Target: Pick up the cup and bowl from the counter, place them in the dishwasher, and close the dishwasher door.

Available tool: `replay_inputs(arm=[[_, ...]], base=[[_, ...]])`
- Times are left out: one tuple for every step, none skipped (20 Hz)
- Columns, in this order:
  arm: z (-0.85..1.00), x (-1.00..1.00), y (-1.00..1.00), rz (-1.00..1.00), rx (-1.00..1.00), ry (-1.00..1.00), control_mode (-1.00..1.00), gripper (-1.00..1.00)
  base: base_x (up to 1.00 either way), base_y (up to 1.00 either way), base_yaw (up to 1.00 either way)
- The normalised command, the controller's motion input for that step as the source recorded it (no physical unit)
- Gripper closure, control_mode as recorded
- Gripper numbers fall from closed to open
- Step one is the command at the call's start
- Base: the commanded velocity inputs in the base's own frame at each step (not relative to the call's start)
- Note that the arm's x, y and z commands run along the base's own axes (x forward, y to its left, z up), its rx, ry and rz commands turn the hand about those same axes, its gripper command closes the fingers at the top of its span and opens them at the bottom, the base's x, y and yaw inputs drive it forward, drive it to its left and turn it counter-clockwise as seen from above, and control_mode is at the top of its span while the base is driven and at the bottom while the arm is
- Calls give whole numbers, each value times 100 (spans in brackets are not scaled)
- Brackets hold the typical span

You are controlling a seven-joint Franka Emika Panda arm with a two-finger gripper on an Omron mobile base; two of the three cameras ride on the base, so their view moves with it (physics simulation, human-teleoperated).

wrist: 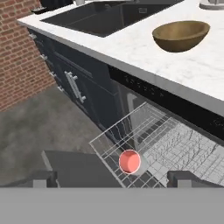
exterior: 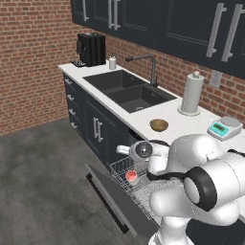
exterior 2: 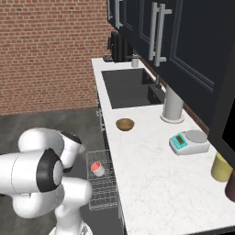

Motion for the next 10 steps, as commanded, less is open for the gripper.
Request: replay_inputs(arm=[[100,-4,9,8,0,0,-100,-100],[100,0,11,6,0,0,-100,-100],[100,0,15,5,0,0,-100,-100],[100,-13,14,5,0,0,-100,-100],[100,-9,10,6,0,0,-100,-100],[100,-17,14,8,0,0,-100,-100],[100,-1,8,9,0,0,-100,-100],[100,0,4,7,0,3,-100,-100],[100,0,0,6,0,9,-100,-100],[100,0,0,4,0,18,-100,-100]], base=[[0,0,0],[0,0,0],[0,0,0],[0,0,0],[0,0,0],[0,0,0],[0,0,0],[0,0,0],[0,0,0],[0,0,0]])
